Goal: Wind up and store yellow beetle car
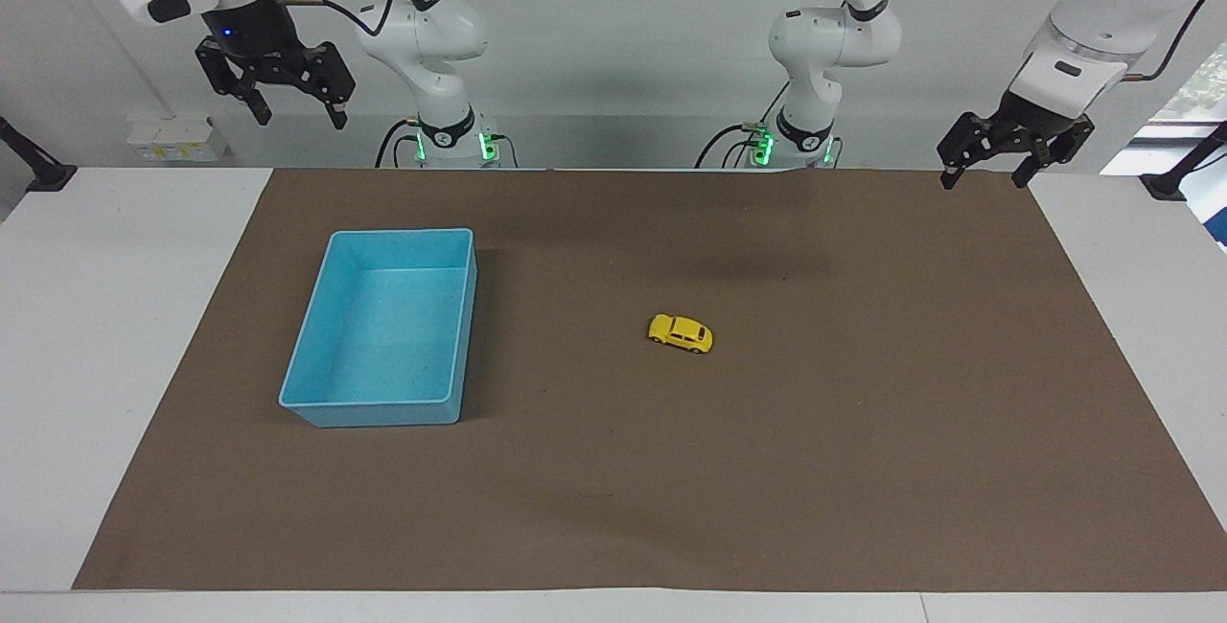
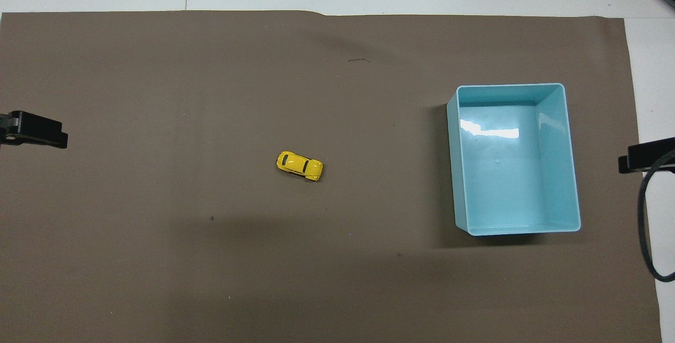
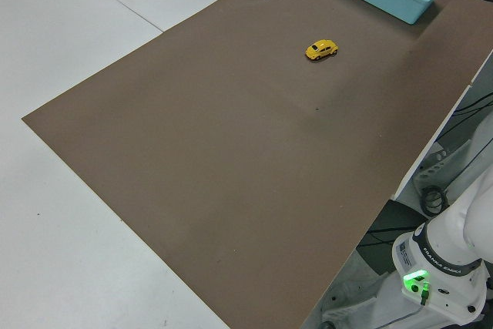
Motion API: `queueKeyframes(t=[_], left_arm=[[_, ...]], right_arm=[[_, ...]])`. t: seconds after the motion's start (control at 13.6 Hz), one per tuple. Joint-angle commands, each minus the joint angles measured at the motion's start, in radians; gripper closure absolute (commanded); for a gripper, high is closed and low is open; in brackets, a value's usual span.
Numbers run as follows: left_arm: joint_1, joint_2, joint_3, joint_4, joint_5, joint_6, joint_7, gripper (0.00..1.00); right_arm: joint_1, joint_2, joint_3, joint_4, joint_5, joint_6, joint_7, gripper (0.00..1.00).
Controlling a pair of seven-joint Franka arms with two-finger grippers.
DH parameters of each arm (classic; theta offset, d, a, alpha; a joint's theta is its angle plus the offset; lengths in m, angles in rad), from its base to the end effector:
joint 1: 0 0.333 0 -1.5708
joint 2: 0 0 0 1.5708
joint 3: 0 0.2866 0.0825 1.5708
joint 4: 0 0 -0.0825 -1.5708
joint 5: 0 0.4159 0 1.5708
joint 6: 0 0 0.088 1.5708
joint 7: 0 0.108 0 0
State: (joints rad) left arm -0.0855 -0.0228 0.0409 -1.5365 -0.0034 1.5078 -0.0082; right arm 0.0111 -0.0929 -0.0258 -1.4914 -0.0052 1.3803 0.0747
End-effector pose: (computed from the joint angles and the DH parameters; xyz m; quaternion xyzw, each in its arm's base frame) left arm 0.5732 -0.0257 0.6190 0.9998 -0.0183 -0.0030 0.0021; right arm 0.5371 -0.0093 0.6690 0.9989 -0.0451 -0.0091 0.0016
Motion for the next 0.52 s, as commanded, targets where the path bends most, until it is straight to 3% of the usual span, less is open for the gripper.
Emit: queueKeyframes(t=[0.0, 0.22, 0.44], left_arm=[[0.004, 0.009, 0.001, 0.018, -0.007, -0.003, 0.013, 0.00], [0.006, 0.009, 0.001, 0.019, -0.010, -0.003, 0.030, 0.00], [-0.003, 0.009, 0.002, 0.016, -0.010, -0.003, 0.202, 0.00]], right_arm=[[-0.005, -0.016, -0.003, -0.012, 0.028, 0.000, -0.026, 0.00], [-0.007, -0.016, -0.011, -0.012, 0.028, -0.001, -0.026, 0.00], [-0.011, -0.016, -0.014, -0.012, 0.028, -0.001, -0.023, 0.00]])
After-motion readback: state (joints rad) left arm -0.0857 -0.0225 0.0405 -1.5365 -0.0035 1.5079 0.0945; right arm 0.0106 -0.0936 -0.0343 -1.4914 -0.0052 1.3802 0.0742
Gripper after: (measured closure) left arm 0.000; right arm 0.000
